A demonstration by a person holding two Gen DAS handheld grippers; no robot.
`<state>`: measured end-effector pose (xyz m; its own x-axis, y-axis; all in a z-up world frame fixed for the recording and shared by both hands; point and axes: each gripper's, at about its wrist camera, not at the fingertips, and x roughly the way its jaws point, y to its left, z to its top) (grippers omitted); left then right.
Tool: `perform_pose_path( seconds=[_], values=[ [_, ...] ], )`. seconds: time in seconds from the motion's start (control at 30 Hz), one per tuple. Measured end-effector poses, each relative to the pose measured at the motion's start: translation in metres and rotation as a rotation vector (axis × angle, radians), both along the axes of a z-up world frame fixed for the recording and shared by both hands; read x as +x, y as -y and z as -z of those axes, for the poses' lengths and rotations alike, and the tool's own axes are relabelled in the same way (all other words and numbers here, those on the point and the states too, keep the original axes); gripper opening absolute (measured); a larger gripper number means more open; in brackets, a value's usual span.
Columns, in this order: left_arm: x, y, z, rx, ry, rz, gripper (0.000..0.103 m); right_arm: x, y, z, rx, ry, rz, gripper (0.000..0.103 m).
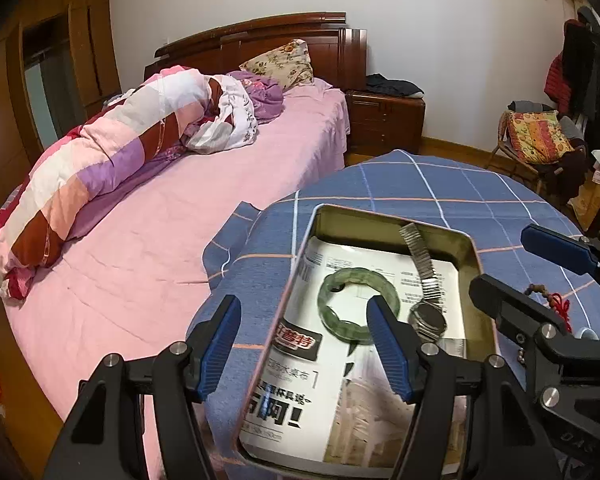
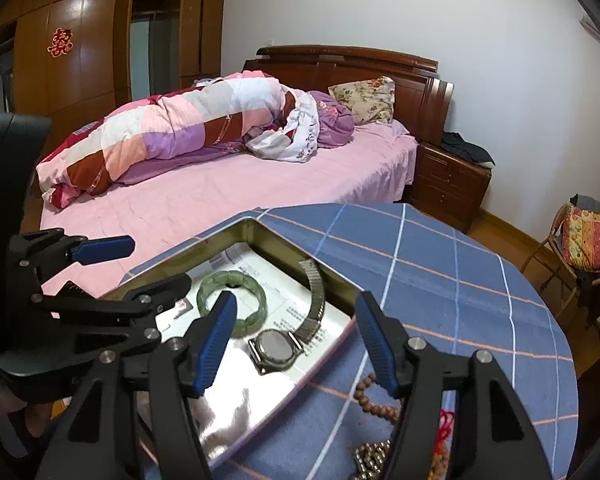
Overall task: Organize jewelry
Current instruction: 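Move both tools back over the jewelry pile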
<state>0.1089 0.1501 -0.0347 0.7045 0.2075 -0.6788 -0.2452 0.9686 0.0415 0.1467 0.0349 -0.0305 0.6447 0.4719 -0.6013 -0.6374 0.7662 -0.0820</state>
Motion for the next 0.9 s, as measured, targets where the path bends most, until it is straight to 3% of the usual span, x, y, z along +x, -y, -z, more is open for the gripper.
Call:
perform_pose_path(
  seconds=[0.2,0.4,0.6,0.9],
  values=[
    [-0.009,0.019,-0.006,0.006,0.017,0.041,0.066,-0.011,0.028,-0.004,0.012,0.000,0.018,0.071],
    [-0.017,0.049,-0.010,0.027,0.020,0.104,0.066,-0.025,0.087,-0.003,0.003,-0.004,0.099,0.077],
    [-0.024,0.087,-0.008,0.043,0.007,0.183,0.066,-0.028,0.142,0.006,-0.001,-0.035,0.211,0.080],
    [-0.028,0.129,0.002,0.044,-0.019,0.267,0.066,-0.032,0.183,0.027,0.021,-0.089,0.295,0.083]
  ],
)
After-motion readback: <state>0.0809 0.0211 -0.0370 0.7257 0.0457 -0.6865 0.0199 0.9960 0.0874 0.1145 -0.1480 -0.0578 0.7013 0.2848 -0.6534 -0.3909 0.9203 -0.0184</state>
